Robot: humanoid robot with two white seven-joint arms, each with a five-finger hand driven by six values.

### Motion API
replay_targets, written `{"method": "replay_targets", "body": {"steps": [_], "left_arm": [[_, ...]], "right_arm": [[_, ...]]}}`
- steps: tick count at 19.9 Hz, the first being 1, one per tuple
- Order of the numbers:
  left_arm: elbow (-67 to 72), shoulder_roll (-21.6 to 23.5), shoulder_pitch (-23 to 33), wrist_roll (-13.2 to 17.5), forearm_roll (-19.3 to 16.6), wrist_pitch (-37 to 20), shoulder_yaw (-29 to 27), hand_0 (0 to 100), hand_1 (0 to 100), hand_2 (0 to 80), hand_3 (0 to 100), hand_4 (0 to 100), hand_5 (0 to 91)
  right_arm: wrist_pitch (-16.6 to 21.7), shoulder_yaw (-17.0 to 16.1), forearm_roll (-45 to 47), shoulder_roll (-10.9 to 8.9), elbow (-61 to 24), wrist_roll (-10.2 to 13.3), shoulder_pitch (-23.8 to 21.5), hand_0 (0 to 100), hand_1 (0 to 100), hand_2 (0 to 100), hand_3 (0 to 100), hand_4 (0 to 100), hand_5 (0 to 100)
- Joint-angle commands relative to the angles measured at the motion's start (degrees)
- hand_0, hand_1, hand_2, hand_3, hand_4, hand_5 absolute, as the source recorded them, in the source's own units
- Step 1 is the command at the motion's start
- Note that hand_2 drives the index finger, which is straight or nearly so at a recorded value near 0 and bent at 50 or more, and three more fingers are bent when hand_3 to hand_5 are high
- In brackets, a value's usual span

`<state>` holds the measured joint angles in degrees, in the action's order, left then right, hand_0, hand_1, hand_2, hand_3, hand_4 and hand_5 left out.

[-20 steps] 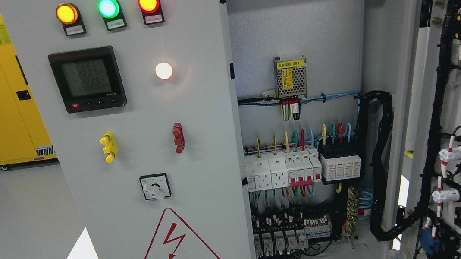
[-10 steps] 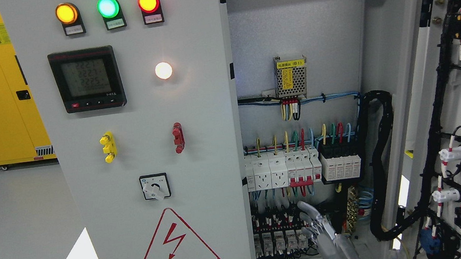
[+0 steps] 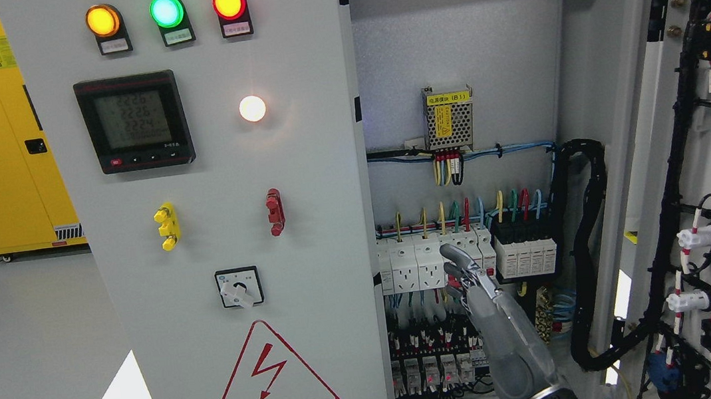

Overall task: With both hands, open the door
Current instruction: 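Reach the right hand into the gap behind the indicator-light door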

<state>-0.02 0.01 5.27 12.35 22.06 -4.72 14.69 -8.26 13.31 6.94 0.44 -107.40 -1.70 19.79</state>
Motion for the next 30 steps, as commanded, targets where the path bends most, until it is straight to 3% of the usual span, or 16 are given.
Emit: {"method": "replay_targets", "body": {"steps": [1,9,17,20,30], "left_arm": [[-1.3,0.7,0.0,0.1,0.0,0.2,0.0,30,11,0.0,0,0,0.0],[-1.3,0.6,-0.2,0.1,0.0,0.2,0.0,30,11,0.0,0,0,0.0],[-1.3,0.6,-0.2,0.0,0.0,0.3,0.0,30,11,0.0,0,0,0.0],[-1.3,0.6,-0.3,-0.3,0.0,0.3,0.0,30,11,0.0,0,0,0.0],[-1.4,0.6,-0.3,-0.4,0.0,0.3,0.0,30,12,0.0,0,0,0.0]], "right_arm": [[-2.1,-0.6,0.5,4.74,7.7,-0.1,6.3,21,7,0,0,0,0],[-4.0,-0.5,5.4,4.22,16.3,-0.2,13.7,21,7,0,0,0,0],[-4.0,-0.6,5.5,4.04,21.3,-0.4,16.9,22,7,0,0,0,0],[-4.0,-0.5,6.9,3.95,21.2,-4.8,17.0,22,7,0,0,0,0],[-4.0,-0.6,12.5,3.87,23.1,-5.1,19.5,21,7,0,0,0,0]]}}
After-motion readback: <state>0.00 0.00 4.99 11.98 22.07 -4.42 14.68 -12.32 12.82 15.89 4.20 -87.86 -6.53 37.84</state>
